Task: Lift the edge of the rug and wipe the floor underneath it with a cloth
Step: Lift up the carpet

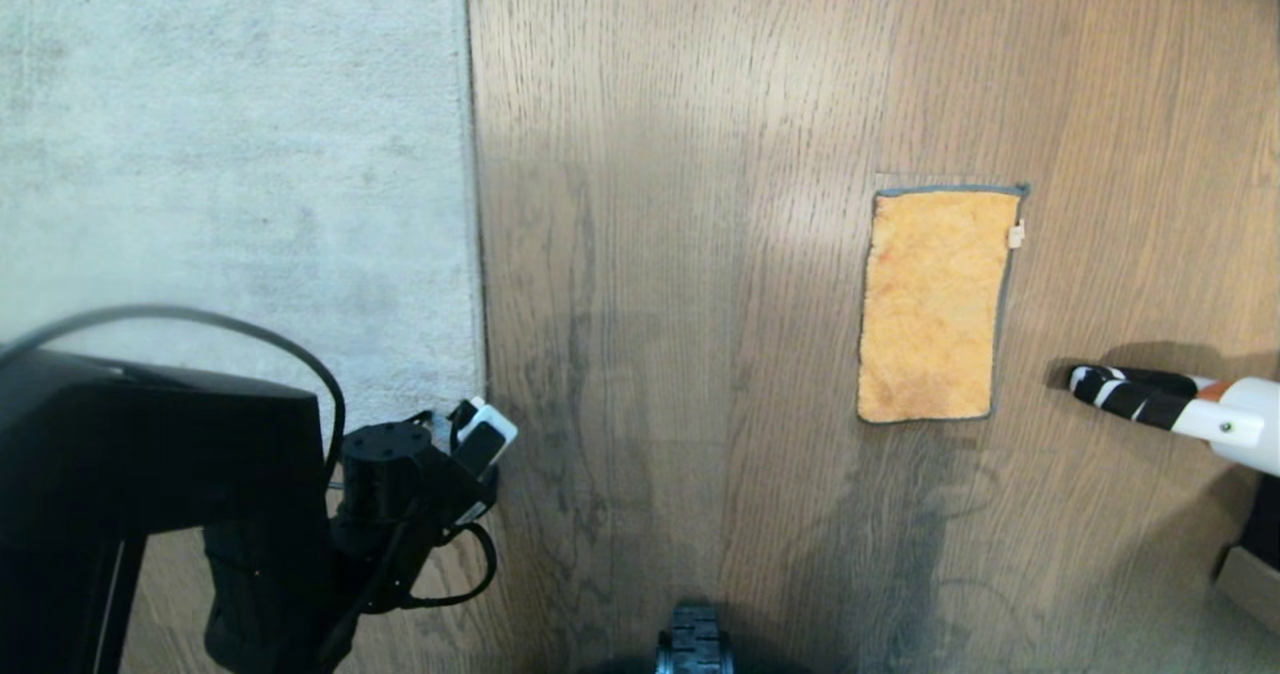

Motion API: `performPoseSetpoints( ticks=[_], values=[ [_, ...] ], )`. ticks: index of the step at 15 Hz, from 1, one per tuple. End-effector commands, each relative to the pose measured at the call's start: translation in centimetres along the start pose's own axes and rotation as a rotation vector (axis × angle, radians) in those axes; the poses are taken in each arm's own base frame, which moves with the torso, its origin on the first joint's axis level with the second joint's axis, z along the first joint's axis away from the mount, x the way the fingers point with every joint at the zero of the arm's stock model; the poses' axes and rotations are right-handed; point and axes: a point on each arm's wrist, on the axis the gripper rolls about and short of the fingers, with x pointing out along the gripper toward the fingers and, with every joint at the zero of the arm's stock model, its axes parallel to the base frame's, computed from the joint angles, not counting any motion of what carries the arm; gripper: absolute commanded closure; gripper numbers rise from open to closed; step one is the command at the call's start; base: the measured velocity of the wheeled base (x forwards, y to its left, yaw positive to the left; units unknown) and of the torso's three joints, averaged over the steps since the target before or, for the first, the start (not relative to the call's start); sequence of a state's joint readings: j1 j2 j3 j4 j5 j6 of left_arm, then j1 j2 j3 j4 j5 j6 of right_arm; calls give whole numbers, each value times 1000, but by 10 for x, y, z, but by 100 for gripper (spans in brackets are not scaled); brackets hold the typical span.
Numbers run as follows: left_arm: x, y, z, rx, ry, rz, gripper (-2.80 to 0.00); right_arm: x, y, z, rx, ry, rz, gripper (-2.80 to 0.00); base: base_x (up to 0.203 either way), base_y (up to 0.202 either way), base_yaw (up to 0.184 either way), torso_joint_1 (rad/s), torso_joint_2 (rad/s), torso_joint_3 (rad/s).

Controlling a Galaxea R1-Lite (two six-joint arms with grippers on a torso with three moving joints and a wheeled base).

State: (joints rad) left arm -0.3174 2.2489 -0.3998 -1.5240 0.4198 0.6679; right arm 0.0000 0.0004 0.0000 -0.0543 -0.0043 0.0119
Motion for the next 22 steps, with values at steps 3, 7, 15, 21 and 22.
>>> performPoseSetpoints(
  ticks=[3, 7, 15, 21, 22],
  values=[
    [2, 7, 1, -20, -21, 41, -280, 0, 0, 0, 0, 0, 0, 0, 0, 0, 0, 0, 0, 0],
    [3, 7, -2, -21, -10, 42, -280, 0, 0, 0, 0, 0, 0, 0, 0, 0, 0, 0, 0, 0],
    [6, 2, -5, -20, -3, 27, -280, 0, 0, 0, 0, 0, 0, 0, 0, 0, 0, 0, 0, 0],
    [6, 2, -6, -20, 2, 23, 0, 0, 0, 0, 0, 1, 0, 0, 0, 0, 0, 0, 0, 0],
    [6, 2, -5, -22, -3, 25, 0, 0, 0, 0, 0, 0, 0, 0, 0, 0, 0, 0, 0, 0]
  ],
)
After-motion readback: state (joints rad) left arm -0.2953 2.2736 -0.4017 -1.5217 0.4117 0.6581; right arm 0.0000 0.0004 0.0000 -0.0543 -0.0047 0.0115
